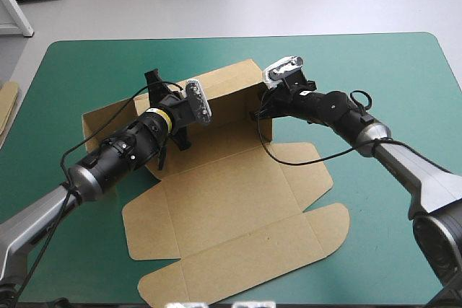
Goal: Fold the box
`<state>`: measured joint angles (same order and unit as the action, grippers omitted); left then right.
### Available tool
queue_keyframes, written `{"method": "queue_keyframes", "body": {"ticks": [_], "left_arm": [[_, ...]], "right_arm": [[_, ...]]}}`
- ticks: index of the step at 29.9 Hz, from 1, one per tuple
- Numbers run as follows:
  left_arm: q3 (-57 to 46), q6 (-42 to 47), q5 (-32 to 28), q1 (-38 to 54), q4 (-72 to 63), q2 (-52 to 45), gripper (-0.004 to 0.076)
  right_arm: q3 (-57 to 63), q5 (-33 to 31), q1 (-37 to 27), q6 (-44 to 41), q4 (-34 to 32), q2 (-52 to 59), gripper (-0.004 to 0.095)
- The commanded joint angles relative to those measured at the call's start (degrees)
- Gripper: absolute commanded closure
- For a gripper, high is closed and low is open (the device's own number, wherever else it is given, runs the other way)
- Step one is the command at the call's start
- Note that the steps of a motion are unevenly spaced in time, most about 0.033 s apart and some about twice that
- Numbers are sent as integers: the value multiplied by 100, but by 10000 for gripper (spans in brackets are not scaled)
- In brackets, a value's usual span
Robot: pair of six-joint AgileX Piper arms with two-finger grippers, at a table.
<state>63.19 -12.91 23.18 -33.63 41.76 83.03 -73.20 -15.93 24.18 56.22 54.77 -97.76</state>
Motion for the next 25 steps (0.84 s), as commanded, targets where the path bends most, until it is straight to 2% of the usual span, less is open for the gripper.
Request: {"method": "queue_keyframes", "body": {"ticks": [1, 3, 5, 19, 25], "left_arm": [[7, 217, -12, -208, -476, -130, 458], [7, 217, 93, -282, -486, -159, 356], [7, 217, 237, -396, -547, -197, 307], [7, 524, 873, -1217, -455, -960, 300], [17, 1114, 1276, -1770, -455, -1447, 300]], "right_arm": [[-177, -382, 75, 13, 188, 221, 909], [-177, -369, 75, 0, 188, 221, 909], [-177, -369, 75, 0, 188, 221, 909], [-177, -252, 75, -145, 168, 221, 909], [-177, -194, 75, -192, 168, 221, 909]]}}
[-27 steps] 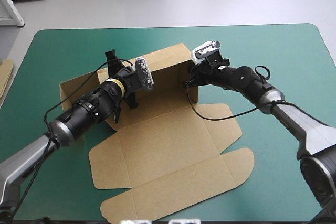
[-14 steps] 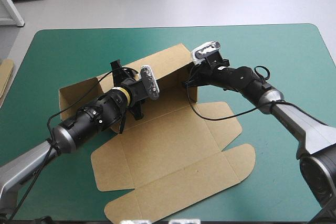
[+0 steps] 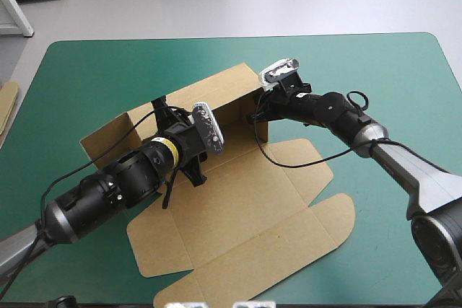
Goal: Fold the box
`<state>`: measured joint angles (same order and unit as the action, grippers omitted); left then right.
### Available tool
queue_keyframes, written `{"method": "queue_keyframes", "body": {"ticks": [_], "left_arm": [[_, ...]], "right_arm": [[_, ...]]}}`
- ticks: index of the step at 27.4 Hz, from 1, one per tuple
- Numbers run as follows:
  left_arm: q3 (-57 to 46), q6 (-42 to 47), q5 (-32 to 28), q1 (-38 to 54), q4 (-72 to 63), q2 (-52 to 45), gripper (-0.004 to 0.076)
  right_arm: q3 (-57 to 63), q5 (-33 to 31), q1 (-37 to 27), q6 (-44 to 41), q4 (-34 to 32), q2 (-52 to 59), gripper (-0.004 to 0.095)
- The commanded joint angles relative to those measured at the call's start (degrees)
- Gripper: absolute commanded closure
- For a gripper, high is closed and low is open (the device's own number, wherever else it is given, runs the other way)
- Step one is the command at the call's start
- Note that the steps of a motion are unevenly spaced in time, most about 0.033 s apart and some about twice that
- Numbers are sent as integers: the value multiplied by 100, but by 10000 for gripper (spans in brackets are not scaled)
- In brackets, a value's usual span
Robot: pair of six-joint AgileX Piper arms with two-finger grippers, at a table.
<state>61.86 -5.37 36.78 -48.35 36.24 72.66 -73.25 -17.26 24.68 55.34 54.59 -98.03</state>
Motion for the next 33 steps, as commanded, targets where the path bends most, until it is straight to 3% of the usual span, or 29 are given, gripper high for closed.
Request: {"method": "queue_keyframes", "body": {"ticks": [1, 3, 5, 7, 9, 13, 18, 20, 28, 33], "left_arm": [[149, 506, -24, -407, 98, -501, 302], [248, 908, 230, -566, 98, -623, 318], [428, 1275, 636, -658, 85, -689, 389], [606, 1434, 1007, -669, 73, -690, 521], [780, 1448, 1336, -669, 111, -690, 717], [984, 1532, 1573, -641, 312, -690, 731], [1239, 1627, 1741, 5, 327, -690, 731], [1422, 1627, 1755, 409, 124, -690, 731], [2653, 849, 1927, 2625, -1416, -669, 731], [2756, 188, 2135, 4185, -2404, -361, 731]], "right_arm": [[-172, -62, 25, -104, 187, 248, 909], [-172, -62, 25, -186, 152, 248, 909], [-172, -62, 25, -265, 68, 248, 909], [-172, -62, 25, -427, -55, 248, 909], [-172, -62, 25, -638, -180, 248, 909], [-279, -222, 25, -1492, -795, 248, 906], [-779, -936, 25, -3680, -2979, 293, 906], [-957, -1224, 25, -4198, -3512, 367, 907], [-1366, -2896, 3, -4692, -3646, 864, 907], [-1366, -3781, -9, -5313, -4197, 1430, 907]]}}
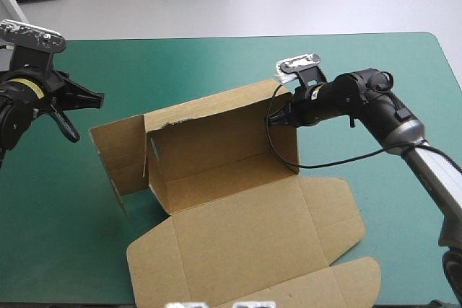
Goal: Fold the box
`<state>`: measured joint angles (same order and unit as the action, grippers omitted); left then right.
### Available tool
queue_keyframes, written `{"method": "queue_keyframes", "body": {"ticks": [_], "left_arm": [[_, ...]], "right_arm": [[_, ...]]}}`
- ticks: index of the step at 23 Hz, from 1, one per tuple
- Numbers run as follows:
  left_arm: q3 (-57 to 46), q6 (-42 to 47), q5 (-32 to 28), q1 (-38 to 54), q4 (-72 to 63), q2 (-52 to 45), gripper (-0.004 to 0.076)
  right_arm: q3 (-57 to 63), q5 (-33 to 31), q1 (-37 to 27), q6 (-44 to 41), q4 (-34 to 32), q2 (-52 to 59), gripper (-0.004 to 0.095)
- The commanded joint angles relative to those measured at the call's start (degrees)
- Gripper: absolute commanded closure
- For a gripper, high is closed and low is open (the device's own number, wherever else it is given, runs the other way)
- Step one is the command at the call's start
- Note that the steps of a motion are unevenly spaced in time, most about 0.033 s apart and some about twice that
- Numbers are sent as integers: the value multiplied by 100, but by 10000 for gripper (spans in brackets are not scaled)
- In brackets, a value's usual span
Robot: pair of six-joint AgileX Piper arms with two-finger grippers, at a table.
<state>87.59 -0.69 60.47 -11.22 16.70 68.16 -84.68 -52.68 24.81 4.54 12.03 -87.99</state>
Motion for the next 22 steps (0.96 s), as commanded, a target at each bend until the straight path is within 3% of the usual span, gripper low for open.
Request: {"method": "queue_keyframes", "body": {"ticks": [1, 6, 22], "left_arm": [[183, -503, -270, 847, -932, 227, 731], [183, -977, -543, 1752, -2117, 692, 731], [183, -1215, -613, 1778, -2346, 989, 731]], "right_arm": [[-222, -575, -119, -234, 139, 521, 908], [-255, -914, -560, -234, 212, 512, 907], [-2197, -1051, -794, -79, 368, -2111, 908]]}}
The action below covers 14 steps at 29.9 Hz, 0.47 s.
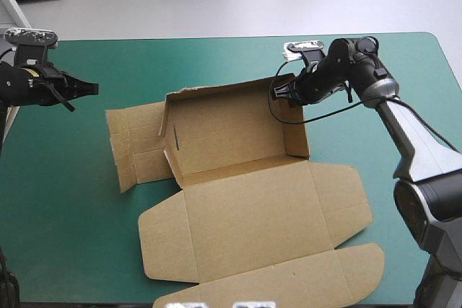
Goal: Fold the box
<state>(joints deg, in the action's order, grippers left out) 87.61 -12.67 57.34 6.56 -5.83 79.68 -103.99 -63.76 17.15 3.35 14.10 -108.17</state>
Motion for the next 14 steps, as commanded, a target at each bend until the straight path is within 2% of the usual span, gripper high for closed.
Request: {"method": "queue_keyframes", "body": {"ticks": [1, 6, 8, 11, 14], "left_arm": [[181, -16, -300, 0, -93, -162, 731], [181, -16, -297, 0, -93, -162, 731], [181, -20, -287, 0, -93, -162, 731], [181, -20, -275, 0, -93, -162, 731], [181, -20, -253, 0, -93, -162, 731]], "right_arm": [[-302, 100, -27, 40, 173, -191, 908], [-330, 436, -27, 346, 253, -340, 905], [-353, 518, -27, 454, 344, -303, 868], [-449, 650, -27, 565, 414, -197, 732], [-641, 646, -27, 559, 412, -60, 512]]}}
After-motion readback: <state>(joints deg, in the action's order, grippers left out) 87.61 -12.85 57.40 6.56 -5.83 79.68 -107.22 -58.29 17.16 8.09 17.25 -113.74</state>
